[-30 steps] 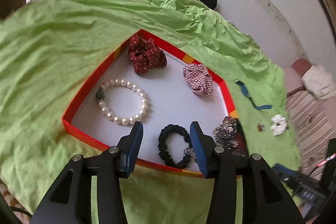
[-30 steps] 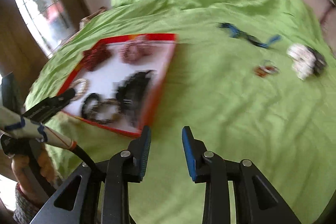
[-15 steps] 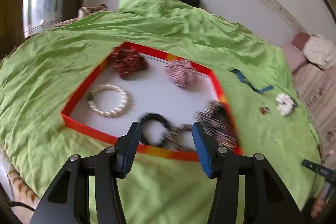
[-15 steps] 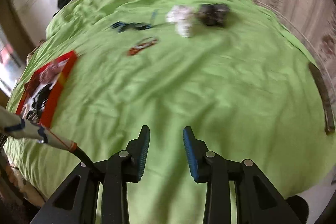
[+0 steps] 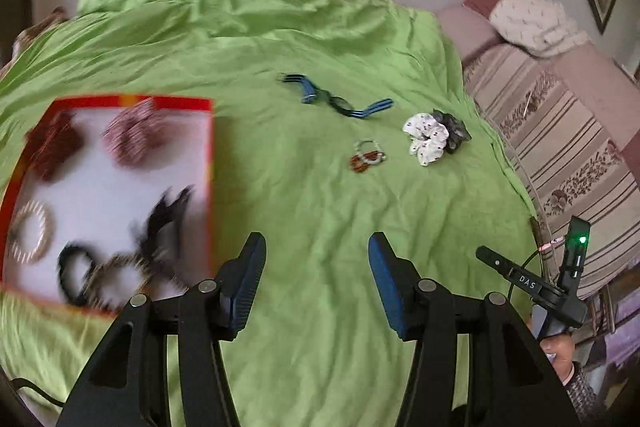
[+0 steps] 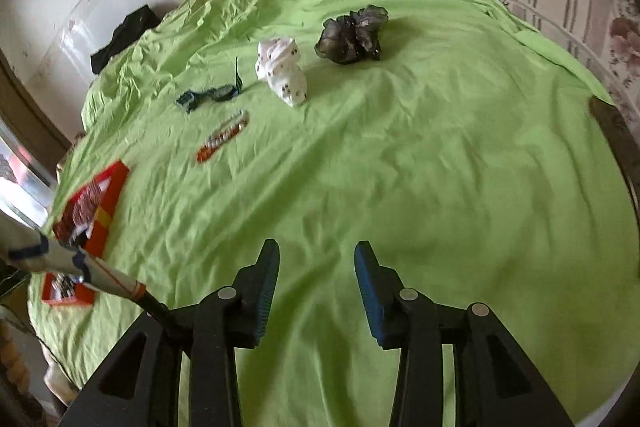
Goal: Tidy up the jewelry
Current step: 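Move the left tool to the bead bracelets while the right moves to the white cherry scrunchie, then grasp a bead bracelet with the left tool while the right grasps the white cherry scrunchie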
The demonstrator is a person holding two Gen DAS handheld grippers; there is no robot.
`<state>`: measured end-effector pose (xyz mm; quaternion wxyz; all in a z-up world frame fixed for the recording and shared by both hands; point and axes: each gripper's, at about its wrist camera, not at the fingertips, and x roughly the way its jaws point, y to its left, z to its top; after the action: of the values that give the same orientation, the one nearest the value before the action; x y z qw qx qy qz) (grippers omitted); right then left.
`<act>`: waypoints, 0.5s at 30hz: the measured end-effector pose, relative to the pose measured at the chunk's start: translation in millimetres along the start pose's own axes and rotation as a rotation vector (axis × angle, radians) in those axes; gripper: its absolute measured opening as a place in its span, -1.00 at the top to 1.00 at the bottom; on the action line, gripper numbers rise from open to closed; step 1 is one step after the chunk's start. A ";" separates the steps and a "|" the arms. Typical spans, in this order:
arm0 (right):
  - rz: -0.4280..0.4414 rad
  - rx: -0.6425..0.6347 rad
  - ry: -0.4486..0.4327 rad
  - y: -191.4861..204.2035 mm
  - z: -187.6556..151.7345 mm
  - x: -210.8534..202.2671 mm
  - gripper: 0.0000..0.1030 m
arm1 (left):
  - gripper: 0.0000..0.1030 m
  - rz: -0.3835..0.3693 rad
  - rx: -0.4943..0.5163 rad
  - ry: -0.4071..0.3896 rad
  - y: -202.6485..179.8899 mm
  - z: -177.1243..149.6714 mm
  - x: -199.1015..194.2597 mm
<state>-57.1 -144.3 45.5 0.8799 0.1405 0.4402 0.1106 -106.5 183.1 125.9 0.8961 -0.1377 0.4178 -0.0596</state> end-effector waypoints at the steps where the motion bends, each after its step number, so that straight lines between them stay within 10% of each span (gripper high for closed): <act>1: 0.014 0.000 0.003 0.4 7.6 4.2 0.01 | -0.01 0.002 0.015 0.015 -7.9 9.9 10.7; 15: 0.077 -0.019 -0.081 25.9 131.6 92.0 -0.41 | 0.32 -0.014 0.085 0.248 -57.4 104.4 195.6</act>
<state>101.2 -110.4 61.4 0.8934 0.1531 0.3974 0.1429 99.7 105.4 63.7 0.8422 -0.0942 0.5214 -0.0999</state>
